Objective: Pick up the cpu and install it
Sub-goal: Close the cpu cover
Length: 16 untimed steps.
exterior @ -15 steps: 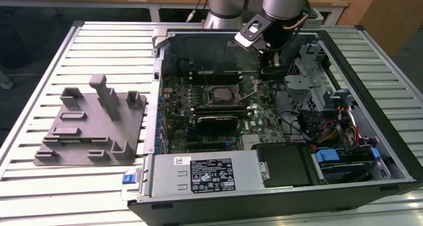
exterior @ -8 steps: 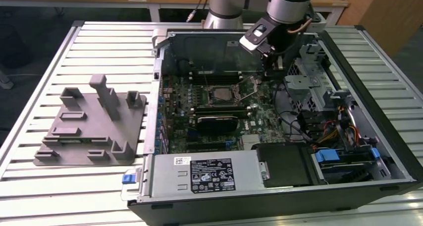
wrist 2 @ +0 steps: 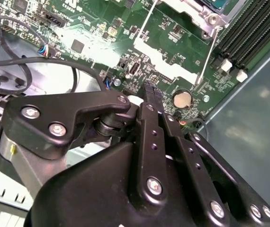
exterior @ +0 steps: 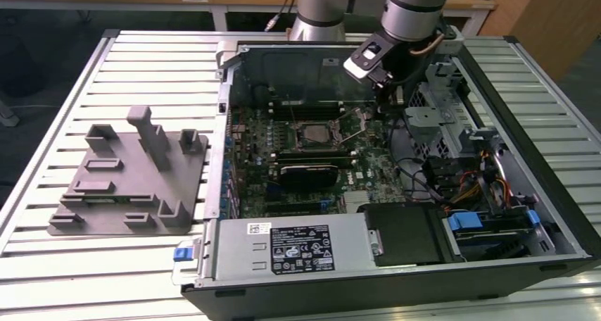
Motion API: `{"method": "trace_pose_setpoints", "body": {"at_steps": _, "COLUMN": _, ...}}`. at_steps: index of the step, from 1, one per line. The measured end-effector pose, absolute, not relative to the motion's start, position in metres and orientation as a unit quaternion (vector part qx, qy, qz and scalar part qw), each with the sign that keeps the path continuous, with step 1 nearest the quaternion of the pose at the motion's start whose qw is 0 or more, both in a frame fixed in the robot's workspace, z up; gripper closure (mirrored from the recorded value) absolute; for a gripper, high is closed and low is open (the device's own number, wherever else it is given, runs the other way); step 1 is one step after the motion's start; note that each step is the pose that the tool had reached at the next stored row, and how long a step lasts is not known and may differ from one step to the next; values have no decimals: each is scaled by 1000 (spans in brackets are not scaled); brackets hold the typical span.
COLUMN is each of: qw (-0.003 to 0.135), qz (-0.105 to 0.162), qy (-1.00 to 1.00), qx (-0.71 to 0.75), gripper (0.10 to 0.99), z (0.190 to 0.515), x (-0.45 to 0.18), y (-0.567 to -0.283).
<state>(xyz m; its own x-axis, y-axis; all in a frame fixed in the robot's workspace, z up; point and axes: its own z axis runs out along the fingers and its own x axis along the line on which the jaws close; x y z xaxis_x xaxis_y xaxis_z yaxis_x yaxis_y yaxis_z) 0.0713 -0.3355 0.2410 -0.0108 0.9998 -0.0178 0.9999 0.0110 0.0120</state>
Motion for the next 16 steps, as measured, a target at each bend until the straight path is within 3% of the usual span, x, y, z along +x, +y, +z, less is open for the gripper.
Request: {"method": "trace_pose_setpoints", "body": {"at_steps": 16, "qw": 10, "qz": -2, "qy": 711, "qx": 703, "gripper": 980, "z": 235, "x": 66, "y": -335}}
